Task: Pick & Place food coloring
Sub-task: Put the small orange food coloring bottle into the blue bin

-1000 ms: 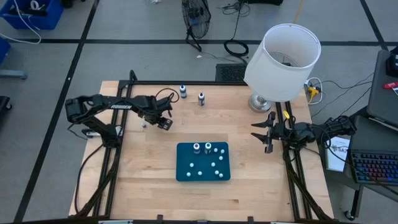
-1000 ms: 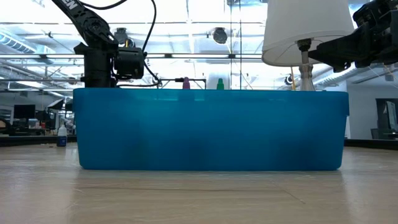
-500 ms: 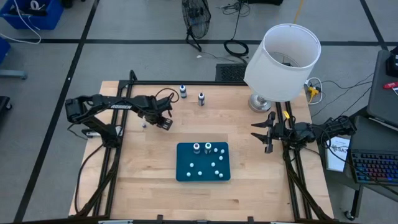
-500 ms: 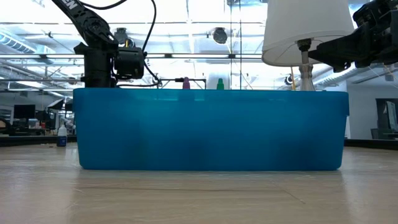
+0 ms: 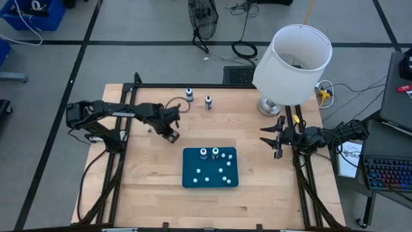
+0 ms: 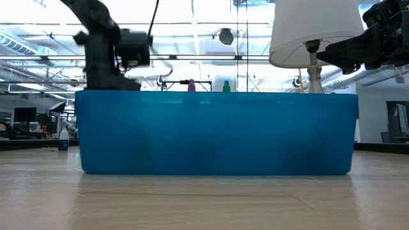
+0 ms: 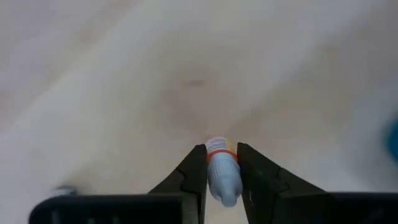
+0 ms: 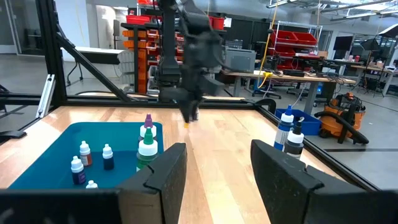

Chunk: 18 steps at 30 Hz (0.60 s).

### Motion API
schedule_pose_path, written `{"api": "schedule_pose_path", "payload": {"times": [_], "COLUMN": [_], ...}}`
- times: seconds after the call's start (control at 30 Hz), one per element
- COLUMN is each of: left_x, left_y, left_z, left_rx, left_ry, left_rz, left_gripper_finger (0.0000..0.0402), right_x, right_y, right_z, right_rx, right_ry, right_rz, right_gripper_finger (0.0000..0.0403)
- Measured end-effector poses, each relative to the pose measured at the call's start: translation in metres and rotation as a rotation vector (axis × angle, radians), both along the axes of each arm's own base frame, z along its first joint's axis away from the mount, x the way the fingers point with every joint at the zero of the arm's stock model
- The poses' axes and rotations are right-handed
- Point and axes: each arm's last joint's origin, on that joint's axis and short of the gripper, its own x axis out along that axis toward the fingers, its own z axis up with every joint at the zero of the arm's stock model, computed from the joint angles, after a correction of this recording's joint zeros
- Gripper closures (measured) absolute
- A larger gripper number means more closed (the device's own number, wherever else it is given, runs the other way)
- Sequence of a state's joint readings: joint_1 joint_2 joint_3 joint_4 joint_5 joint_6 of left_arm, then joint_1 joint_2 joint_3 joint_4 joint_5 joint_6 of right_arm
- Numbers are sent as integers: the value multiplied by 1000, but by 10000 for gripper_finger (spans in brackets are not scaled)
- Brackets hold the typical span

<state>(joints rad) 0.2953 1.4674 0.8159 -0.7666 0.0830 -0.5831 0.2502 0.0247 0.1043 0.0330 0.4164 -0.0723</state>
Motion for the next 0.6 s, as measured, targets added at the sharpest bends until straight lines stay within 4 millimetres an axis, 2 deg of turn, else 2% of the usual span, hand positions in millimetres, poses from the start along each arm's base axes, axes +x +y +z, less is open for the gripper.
{"api": "schedule_pose_path", "payload": {"times": [0.23,0.47,0.6], "left_x": [24,48,58], "left_y": [-68,-131,-154], "left_z": [45,100,106], "left_rx": [57,193,242], "left_ry": [-10,-226,-243], "left_rz": [-188,-279,-333], "left_gripper_finger": [333,333,333], "right_x": [0,0,0], "right_y": [0,0,0], "right_z": [0,0,0], "right_rx": [0,0,0], "right_ry": [0,0,0], "right_rz": [0,0,1], "right_gripper_finger": [236,236,236]}}
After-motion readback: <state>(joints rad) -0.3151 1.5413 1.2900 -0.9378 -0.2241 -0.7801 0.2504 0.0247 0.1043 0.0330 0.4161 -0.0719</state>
